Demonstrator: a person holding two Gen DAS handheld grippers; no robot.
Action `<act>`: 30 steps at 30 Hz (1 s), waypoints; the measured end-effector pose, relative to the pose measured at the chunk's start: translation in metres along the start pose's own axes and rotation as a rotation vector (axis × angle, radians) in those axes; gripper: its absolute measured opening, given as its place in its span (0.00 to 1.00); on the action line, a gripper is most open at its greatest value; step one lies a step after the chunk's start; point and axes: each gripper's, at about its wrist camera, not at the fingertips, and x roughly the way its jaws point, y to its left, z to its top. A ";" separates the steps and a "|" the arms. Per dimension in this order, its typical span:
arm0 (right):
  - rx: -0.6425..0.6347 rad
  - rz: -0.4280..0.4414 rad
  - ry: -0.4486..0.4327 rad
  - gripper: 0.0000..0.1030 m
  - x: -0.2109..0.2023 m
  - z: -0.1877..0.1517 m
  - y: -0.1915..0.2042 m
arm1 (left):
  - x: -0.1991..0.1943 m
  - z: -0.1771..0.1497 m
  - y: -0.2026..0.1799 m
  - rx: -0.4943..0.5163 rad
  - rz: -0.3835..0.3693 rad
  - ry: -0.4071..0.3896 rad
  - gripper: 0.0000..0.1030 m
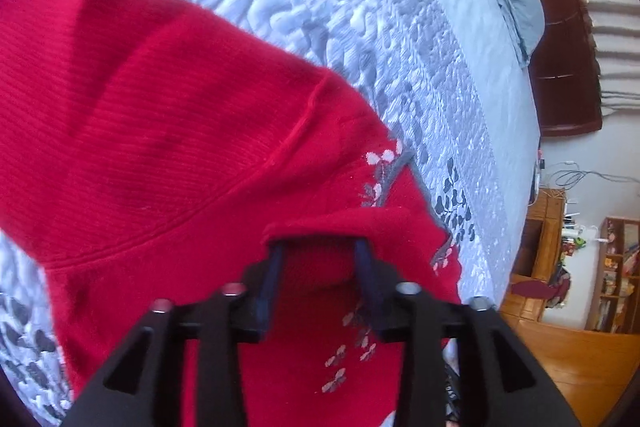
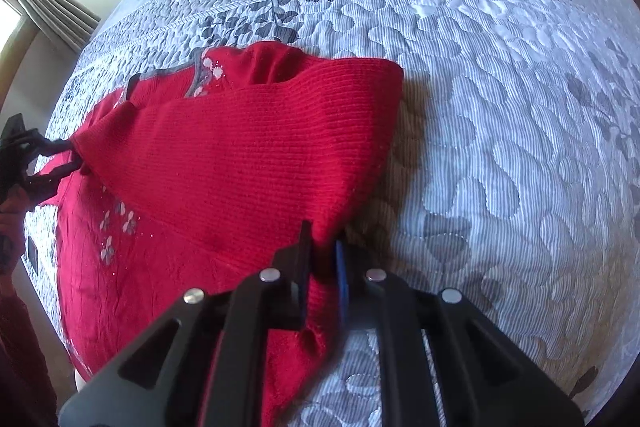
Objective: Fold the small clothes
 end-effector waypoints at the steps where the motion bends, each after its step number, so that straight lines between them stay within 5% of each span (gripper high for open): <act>1: 0.002 0.001 0.000 0.10 0.000 0.000 0.000 | -0.006 -0.002 0.000 0.008 -0.003 -0.025 0.50; 3: 0.003 -0.002 0.001 0.10 0.001 0.000 0.000 | -0.012 -0.003 -0.004 0.045 0.004 -0.055 0.60; 13: 0.017 0.004 0.006 0.12 0.005 0.001 -0.003 | 0.018 0.011 -0.005 0.030 0.047 0.016 0.60; 14: 0.016 0.003 0.006 0.12 0.005 0.001 -0.003 | 0.018 0.013 -0.008 0.032 0.040 0.011 0.57; 17: 0.021 0.005 0.004 0.13 0.006 0.001 -0.003 | 0.022 0.017 -0.016 0.043 0.017 0.024 0.08; 21: 0.030 0.009 0.000 0.13 0.007 0.000 -0.004 | 0.008 0.011 -0.031 0.072 0.024 -0.042 0.06; 24: 0.030 0.013 -0.005 0.13 0.006 -0.001 -0.005 | -0.043 -0.019 -0.062 0.272 -0.039 -0.251 0.06; 27: 0.032 0.020 -0.009 0.13 0.006 -0.002 -0.007 | -0.070 -0.053 -0.065 0.415 -0.055 -0.328 0.07; 30: 0.040 0.021 -0.007 0.13 0.005 -0.002 -0.007 | -0.046 -0.064 -0.034 0.459 0.125 -0.242 0.26</act>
